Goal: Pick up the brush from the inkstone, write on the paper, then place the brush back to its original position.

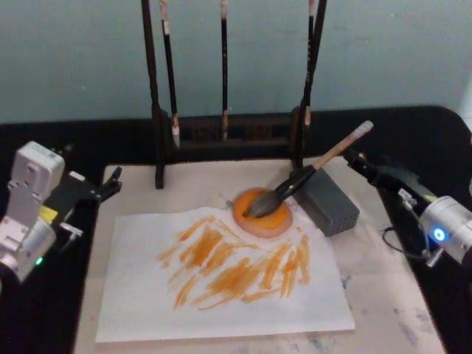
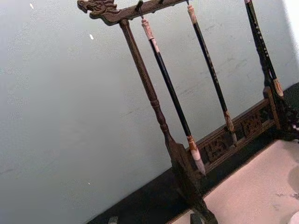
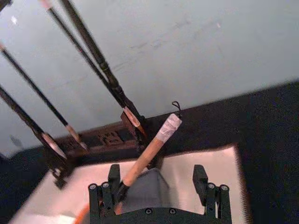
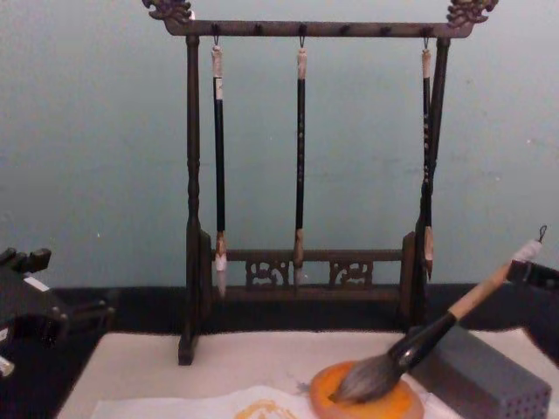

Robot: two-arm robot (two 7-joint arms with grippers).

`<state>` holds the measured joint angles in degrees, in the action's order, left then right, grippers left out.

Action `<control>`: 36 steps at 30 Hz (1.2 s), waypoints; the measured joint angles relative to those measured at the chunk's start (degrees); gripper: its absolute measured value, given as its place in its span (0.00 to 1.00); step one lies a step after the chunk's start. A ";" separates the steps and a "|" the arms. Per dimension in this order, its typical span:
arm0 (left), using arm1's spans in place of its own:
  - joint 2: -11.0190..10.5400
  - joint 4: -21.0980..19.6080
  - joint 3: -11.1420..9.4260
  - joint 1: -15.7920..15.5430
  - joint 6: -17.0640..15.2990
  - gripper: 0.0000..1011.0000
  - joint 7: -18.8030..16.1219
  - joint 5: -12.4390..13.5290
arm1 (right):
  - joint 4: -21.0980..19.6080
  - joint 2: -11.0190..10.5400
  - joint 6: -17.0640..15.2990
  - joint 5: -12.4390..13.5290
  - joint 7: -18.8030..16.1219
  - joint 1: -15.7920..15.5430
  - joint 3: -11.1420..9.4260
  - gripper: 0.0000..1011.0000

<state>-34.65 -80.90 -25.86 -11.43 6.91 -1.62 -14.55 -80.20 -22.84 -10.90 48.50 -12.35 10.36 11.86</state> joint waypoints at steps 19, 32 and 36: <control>0.00 0.00 0.00 0.00 0.00 0.99 0.00 0.00 | 10.84 7.25 -5.42 12.45 1.22 8.72 -0.69 0.99; 0.00 0.00 0.00 0.00 0.00 0.99 0.00 0.00 | 12.29 8.09 -5.62 15.22 2.90 9.92 0.18 0.99; 0.00 0.00 0.00 0.00 0.00 0.99 0.00 0.00 | 12.15 7.93 -5.56 15.67 3.39 9.84 0.56 0.99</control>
<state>-34.65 -80.90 -25.86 -11.43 6.91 -1.62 -14.55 -68.05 -14.91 -16.46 64.17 -8.96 20.20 12.42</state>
